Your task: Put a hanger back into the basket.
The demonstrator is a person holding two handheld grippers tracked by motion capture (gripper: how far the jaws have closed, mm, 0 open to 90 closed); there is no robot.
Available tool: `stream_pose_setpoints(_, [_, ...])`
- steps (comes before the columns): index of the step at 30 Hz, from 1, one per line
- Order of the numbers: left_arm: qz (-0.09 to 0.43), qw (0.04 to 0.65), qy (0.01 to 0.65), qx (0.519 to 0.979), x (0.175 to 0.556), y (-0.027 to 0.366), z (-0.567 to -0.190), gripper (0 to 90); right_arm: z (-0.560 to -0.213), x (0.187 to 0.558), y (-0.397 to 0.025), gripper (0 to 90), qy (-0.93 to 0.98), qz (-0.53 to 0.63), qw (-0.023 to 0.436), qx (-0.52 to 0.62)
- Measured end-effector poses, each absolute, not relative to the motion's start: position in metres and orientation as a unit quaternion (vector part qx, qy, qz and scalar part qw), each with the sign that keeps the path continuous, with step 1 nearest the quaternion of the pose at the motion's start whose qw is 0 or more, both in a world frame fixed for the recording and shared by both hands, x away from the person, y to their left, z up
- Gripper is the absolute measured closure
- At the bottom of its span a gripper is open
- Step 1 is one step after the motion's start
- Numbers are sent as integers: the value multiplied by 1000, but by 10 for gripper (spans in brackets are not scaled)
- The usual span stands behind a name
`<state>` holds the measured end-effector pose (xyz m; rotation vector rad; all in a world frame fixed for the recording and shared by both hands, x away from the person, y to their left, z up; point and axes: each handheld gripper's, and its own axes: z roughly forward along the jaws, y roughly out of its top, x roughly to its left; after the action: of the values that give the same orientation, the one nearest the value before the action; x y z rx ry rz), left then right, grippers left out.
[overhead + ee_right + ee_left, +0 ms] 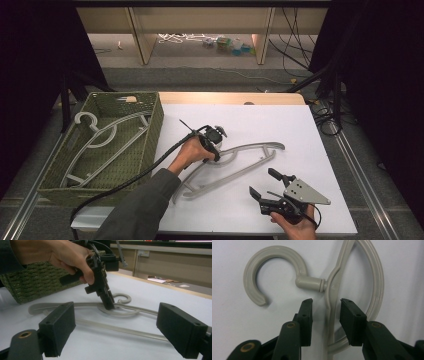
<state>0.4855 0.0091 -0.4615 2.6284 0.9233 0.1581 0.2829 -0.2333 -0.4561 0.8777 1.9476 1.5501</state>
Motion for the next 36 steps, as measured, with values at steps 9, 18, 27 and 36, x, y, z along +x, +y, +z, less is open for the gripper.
stream_pose_setpoints(9, [51, 168, 316, 932, 485, 4, -461, 726, -456, 283, -232, 163, 714, 572, 245, 321])
stream_pose_setpoints(18, [50, 168, 315, 933, 487, 6, -460, 800, -456, 283, -232, 163, 714, 573, 244, 320])
stream_pose_setpoints(27, [58, 182, 307, 932, 486, 9, -458, 805, -456, 283, -233, 163, 715, 571, 243, 321])
stream_pose_setpoints(36, [77, 194, 287, 935, 481, 11, -446, 805, -454, 288, -235, 166, 716, 564, 258, 321])
